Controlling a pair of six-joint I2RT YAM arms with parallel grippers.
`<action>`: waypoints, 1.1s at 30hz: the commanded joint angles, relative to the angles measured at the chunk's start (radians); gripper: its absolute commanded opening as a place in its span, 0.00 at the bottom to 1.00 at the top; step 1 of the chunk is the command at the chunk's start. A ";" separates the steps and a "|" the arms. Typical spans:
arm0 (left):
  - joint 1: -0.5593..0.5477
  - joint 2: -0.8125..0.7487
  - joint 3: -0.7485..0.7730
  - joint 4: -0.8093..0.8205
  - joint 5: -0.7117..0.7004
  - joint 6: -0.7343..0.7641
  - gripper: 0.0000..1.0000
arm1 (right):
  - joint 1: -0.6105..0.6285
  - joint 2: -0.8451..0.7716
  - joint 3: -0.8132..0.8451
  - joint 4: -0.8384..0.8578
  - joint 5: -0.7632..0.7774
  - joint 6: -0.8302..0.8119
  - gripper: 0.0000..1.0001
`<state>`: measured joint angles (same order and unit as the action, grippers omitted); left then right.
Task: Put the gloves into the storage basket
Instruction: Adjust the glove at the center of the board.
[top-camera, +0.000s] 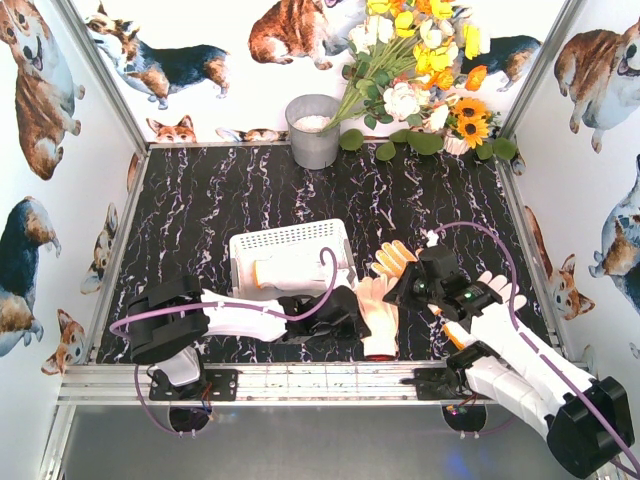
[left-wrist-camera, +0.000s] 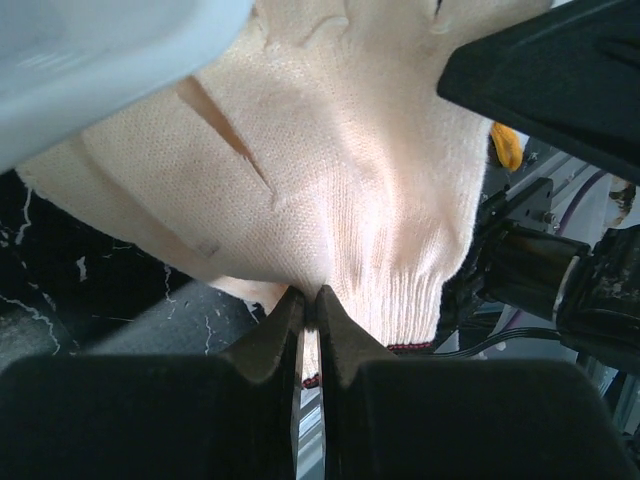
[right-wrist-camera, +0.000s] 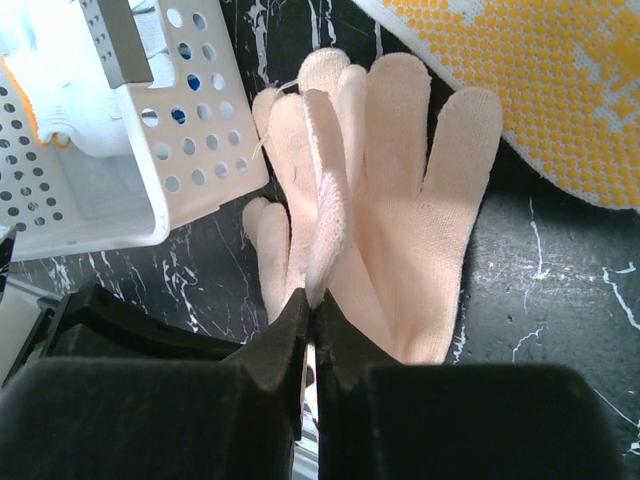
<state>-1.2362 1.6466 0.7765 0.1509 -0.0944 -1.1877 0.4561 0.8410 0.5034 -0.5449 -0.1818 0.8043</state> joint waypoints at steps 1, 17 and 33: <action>-0.006 -0.007 0.033 -0.001 -0.024 0.012 0.00 | -0.009 0.006 0.053 0.055 0.034 -0.039 0.00; -0.005 0.049 0.054 -0.007 -0.035 0.007 0.00 | -0.038 0.126 0.066 0.135 0.045 -0.101 0.00; 0.002 0.062 0.056 -0.028 -0.053 0.005 0.11 | -0.049 0.201 0.056 0.138 0.108 -0.130 0.05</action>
<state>-1.2373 1.7023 0.8135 0.1349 -0.1284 -1.1893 0.4156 1.0428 0.5186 -0.4587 -0.1184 0.6991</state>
